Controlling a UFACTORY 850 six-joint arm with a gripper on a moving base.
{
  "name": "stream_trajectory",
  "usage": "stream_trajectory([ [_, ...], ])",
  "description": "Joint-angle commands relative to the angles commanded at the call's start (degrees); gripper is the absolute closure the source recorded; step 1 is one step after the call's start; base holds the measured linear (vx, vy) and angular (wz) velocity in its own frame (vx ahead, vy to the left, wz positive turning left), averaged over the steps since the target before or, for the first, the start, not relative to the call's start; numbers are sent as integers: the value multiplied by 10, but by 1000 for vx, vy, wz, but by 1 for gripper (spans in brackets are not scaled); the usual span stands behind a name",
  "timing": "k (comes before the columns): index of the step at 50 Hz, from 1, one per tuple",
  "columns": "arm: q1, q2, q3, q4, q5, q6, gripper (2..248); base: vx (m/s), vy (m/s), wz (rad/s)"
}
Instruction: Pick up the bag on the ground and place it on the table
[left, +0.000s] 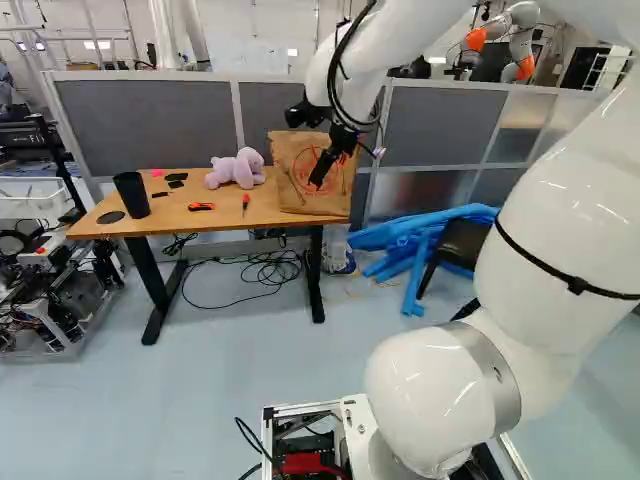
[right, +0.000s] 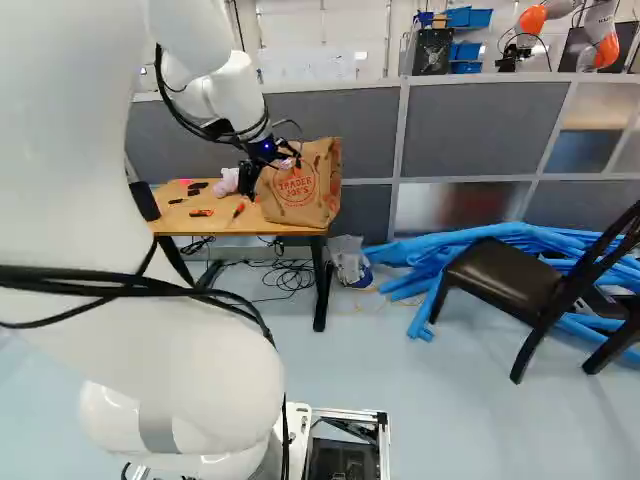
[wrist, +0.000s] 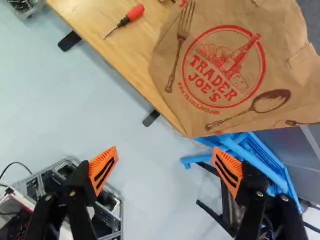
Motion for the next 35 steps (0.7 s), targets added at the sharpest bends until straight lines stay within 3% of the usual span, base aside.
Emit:
stream_trajectory([
  [35,-23,50,180,-3,279,148,3,0,0,0],
])
